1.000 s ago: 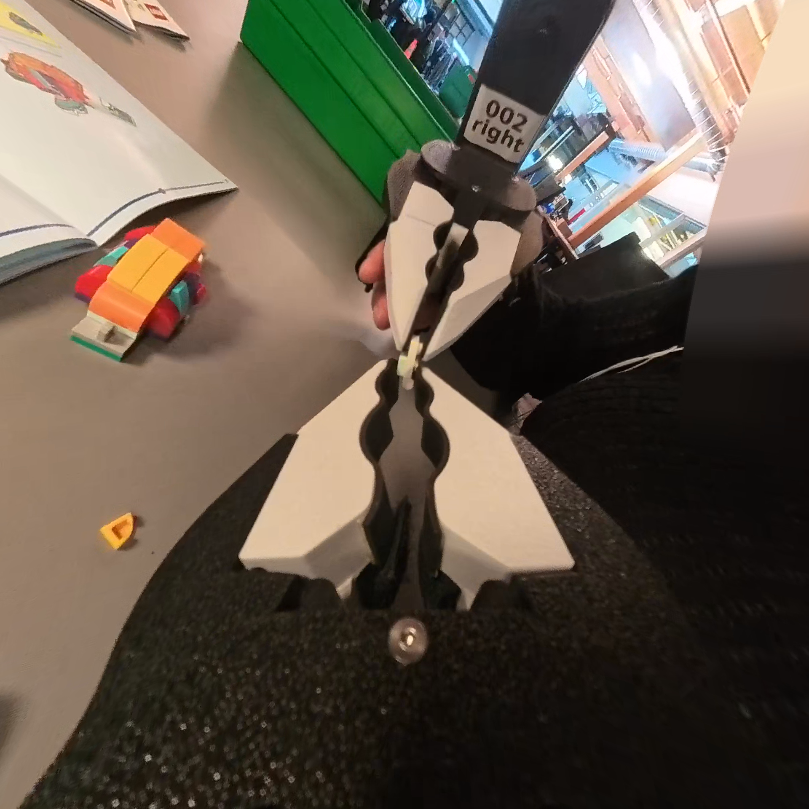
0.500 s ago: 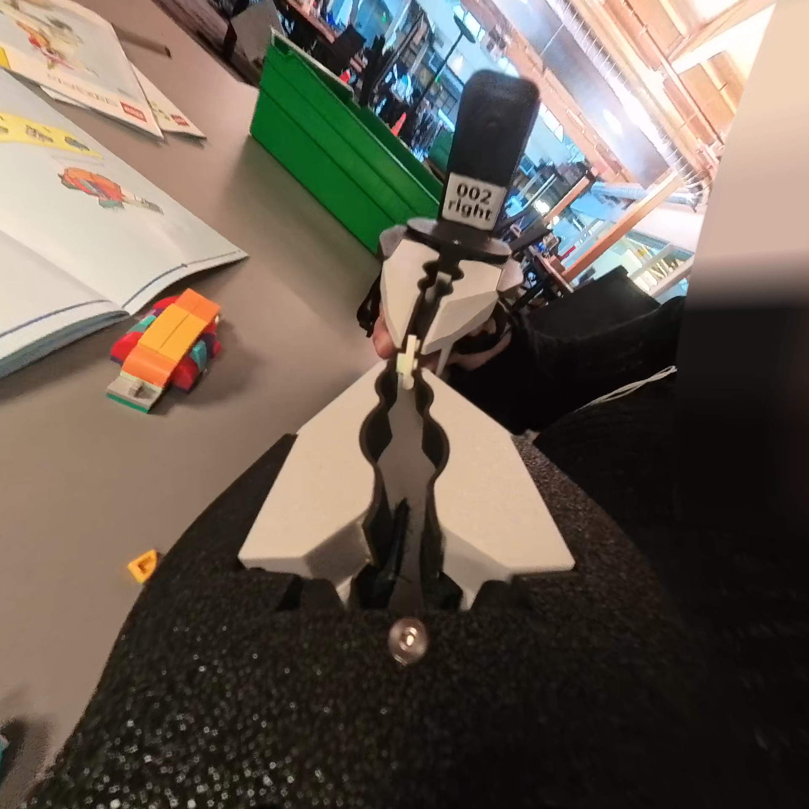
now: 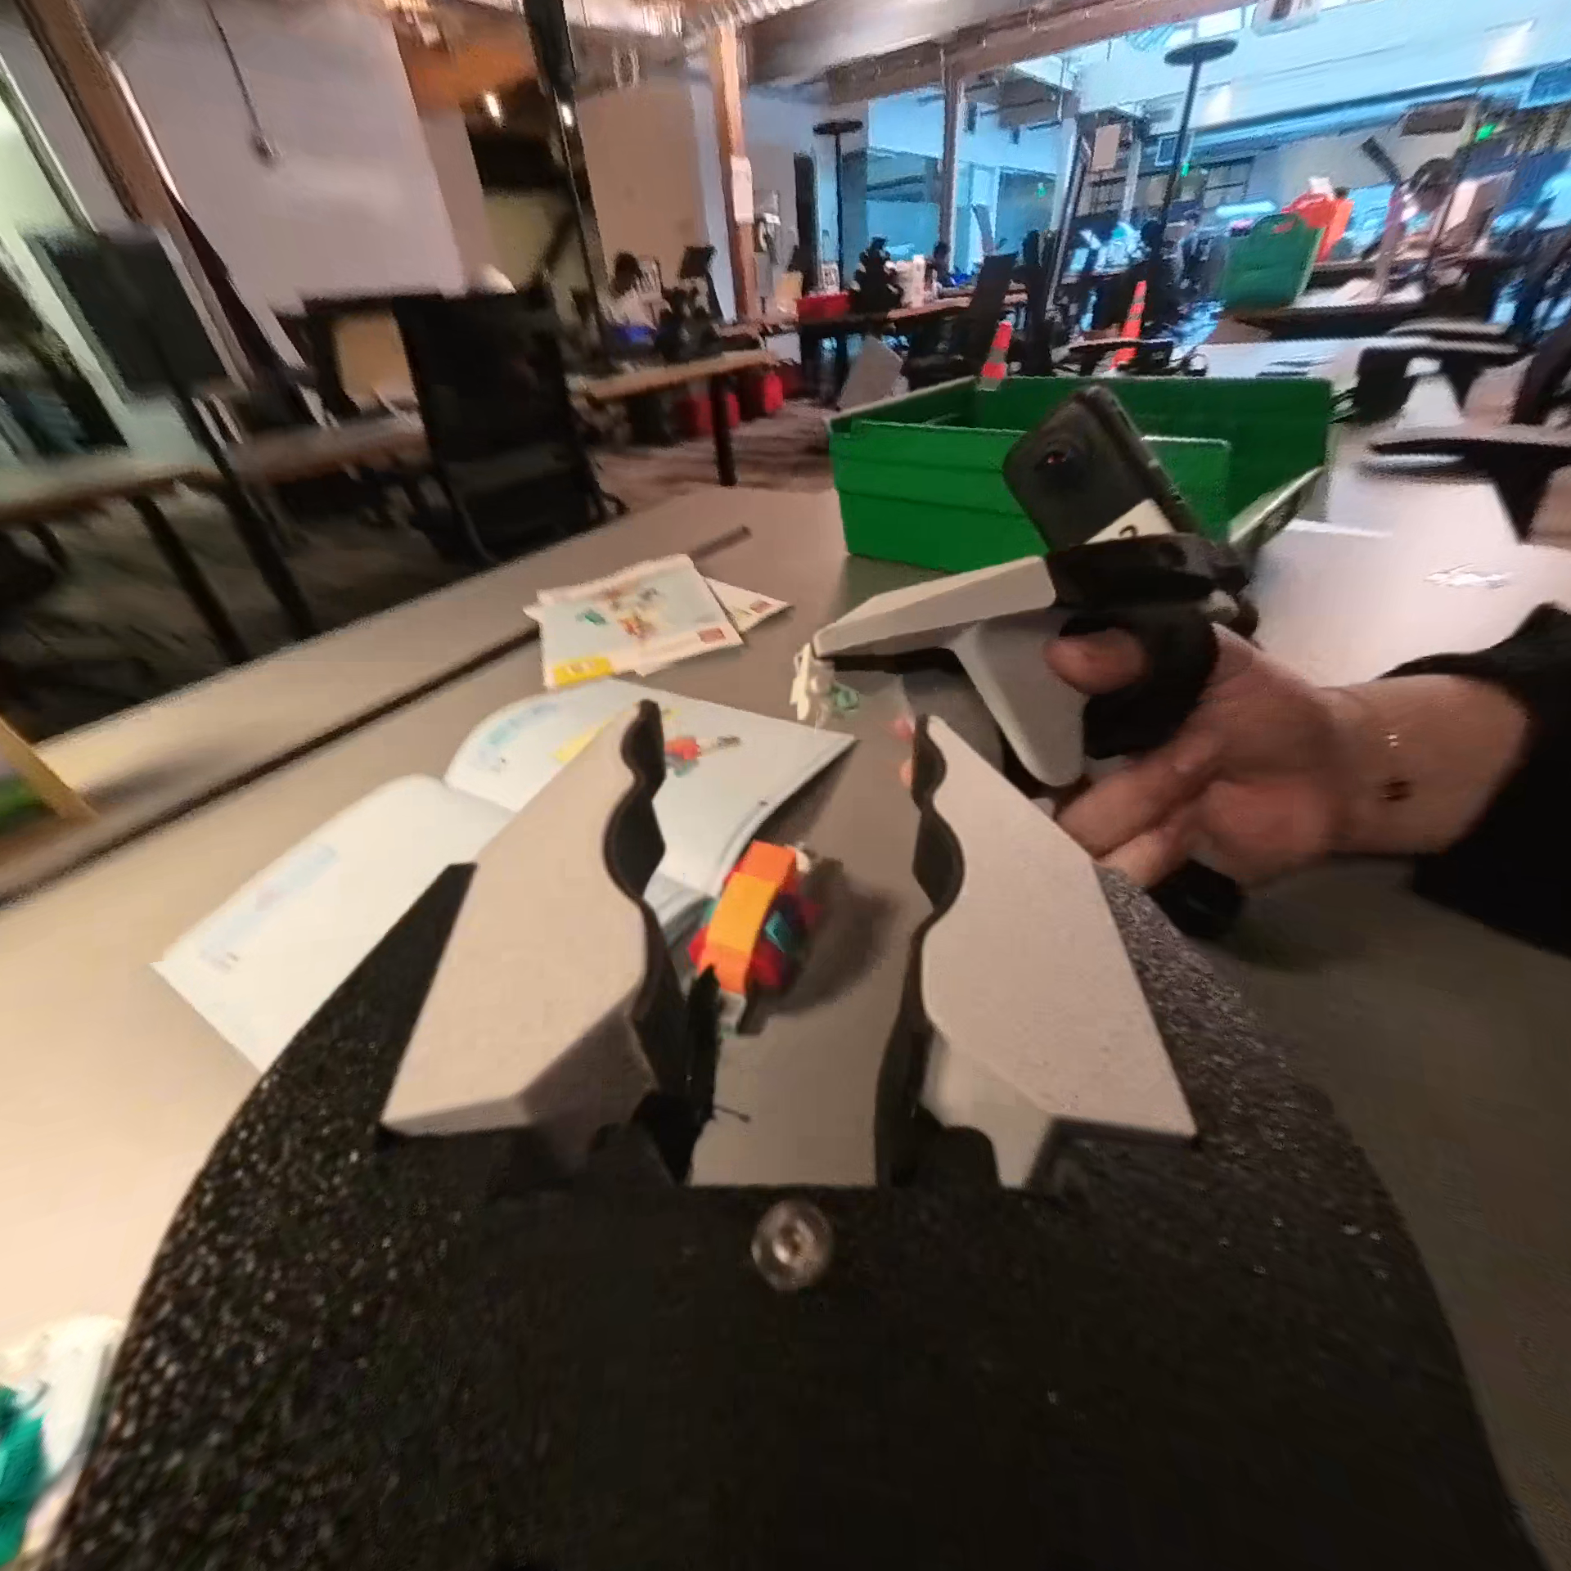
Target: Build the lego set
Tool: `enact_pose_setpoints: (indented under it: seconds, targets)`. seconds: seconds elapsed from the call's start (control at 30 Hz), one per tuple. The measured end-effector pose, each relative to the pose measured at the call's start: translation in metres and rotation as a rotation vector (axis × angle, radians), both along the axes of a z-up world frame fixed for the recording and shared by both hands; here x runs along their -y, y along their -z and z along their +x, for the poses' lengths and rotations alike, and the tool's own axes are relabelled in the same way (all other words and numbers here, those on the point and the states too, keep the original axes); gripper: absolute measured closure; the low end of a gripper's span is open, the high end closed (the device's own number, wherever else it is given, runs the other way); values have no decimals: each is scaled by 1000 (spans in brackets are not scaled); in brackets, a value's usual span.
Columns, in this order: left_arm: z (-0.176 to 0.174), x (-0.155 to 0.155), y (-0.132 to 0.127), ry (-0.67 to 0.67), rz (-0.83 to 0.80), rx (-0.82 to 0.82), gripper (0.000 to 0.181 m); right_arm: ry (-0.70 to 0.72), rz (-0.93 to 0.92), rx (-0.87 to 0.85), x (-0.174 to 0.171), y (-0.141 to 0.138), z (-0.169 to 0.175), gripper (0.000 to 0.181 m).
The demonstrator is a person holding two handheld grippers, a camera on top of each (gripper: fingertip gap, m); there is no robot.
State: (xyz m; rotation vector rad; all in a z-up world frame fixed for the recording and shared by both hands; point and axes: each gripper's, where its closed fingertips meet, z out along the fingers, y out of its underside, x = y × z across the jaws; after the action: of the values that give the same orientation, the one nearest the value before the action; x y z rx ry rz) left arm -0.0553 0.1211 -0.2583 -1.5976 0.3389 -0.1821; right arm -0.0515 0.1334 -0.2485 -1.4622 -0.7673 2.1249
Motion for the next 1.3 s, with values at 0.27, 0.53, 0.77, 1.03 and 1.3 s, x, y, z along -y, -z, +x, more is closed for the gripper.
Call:
enact_pose_setpoints:
  seconds: [0.27,0.53,0.77,1.03,1.3]
  targets:
    - [-4,16,-4,-70,126,-122,142,65,-28,-19,-7,-1,-6,178]
    - [1,22,2,25,111,-207,152,-144,-139,14,20,4,-14,178]
    - [-5,19,10,-38,103,-324,163,-173,-185,14,20,5,-12,178]
    - [-6,18,9,-78,135,-402,177,-199,-187,17,24,6,-13,178]
    - [-3,19,7,-77,151,-423,171,-197,-183,12,26,5,-12,178]
